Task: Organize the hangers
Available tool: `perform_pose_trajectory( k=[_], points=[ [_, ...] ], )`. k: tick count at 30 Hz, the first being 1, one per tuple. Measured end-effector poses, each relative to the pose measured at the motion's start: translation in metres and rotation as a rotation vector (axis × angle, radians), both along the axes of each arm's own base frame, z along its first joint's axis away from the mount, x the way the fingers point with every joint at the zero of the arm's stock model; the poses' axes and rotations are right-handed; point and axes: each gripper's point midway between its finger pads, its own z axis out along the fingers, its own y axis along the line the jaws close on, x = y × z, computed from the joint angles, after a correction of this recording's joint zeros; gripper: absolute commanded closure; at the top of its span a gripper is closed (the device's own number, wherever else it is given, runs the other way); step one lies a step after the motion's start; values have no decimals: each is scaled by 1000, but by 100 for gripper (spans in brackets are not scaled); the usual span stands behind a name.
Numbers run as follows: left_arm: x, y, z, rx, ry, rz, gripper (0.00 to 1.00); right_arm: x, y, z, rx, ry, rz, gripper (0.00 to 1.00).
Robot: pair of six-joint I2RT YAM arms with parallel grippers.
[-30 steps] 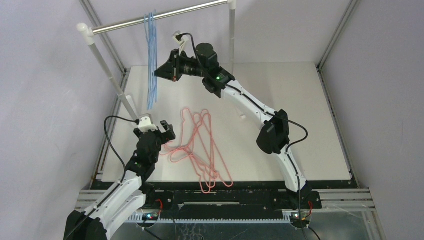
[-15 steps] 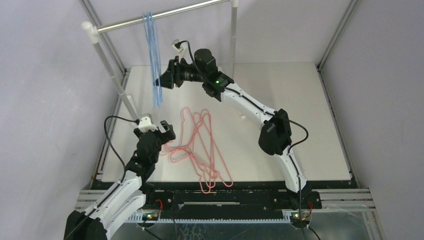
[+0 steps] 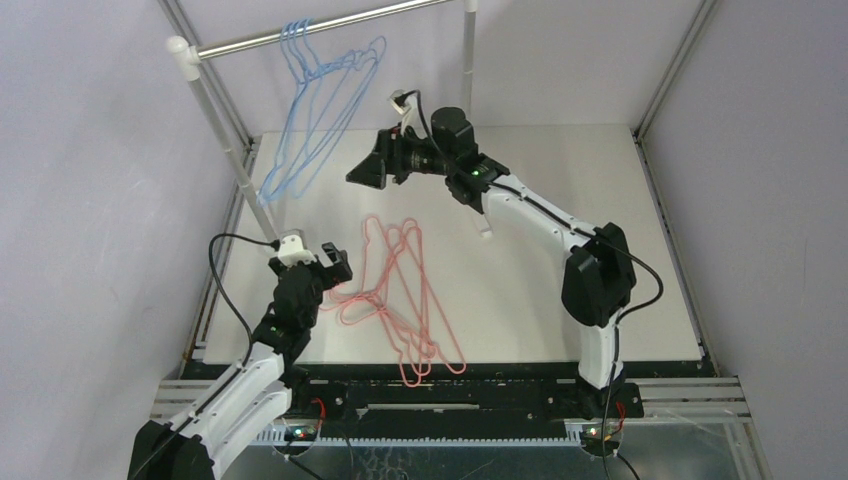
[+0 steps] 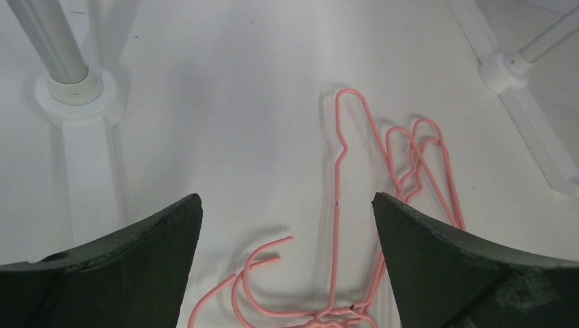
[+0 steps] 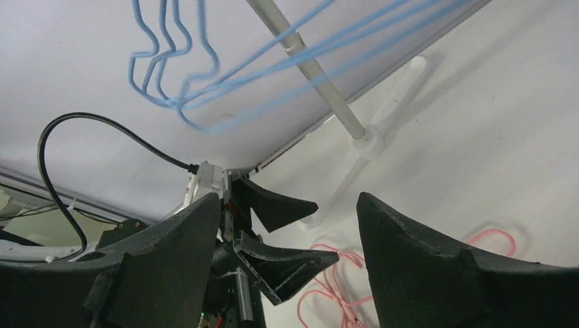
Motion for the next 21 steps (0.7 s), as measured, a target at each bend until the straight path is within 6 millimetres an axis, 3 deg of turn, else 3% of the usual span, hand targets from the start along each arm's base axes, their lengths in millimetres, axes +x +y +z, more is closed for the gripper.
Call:
perform_pose_trajectory(
  k=[7,14,17,21],
  points=[
    [-3,-16,11,-19,-37,-65,1,-3,-37,12,8,-17,-49,18],
    [-23,-75,12,40,22,-269,0,-9,-85,20,18,-40,-123,18],
    [-29,-104,31,69,23,-348,1,-5,-108,17,3,-46,-173,18],
    [-30,-147,82,74,-38,-443,0,1,-138,17,-10,-55,-241,18]
  ],
)
